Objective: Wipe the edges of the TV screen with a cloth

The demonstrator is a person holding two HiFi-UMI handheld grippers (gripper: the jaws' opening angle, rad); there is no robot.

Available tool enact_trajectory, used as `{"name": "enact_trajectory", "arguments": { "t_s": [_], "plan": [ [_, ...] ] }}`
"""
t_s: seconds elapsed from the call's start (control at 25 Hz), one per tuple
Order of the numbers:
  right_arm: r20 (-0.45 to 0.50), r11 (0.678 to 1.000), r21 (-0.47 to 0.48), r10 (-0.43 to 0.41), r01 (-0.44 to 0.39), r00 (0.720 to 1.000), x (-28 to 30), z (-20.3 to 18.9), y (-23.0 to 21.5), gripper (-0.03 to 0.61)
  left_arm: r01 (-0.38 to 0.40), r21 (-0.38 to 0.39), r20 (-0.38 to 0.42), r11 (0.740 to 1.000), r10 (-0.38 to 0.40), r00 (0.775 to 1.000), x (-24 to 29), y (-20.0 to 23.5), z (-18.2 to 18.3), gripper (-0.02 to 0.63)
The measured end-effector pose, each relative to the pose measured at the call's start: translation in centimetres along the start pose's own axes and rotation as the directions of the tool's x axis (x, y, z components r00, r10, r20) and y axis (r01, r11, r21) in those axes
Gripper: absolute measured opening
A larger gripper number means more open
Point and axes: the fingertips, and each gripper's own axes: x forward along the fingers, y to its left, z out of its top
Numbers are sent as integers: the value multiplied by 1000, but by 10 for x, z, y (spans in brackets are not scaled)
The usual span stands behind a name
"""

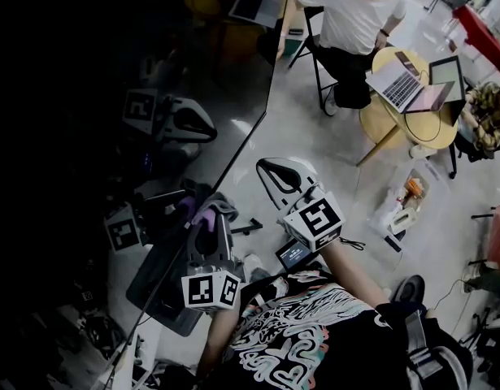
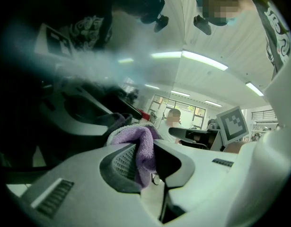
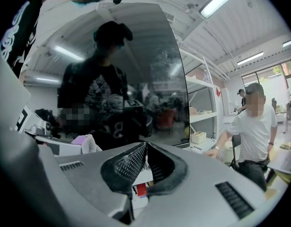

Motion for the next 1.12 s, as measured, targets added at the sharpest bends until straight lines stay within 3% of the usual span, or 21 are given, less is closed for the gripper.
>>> {"name": "enact_trajectory", "arguments": {
  "t_s": [0.2, 1.12],
  "plan": [
    [1, 1000, 12, -5, 5, 1000, 4, 5, -37, 34, 19, 11, -15, 1000, -19, 1000, 37, -18, 1, 69],
    [14, 1000, -5, 3, -3, 1000, 4, 15, -39, 34, 30, -4, 15, 1000, -30, 999, 43, -28, 16, 69]
  ]
}}
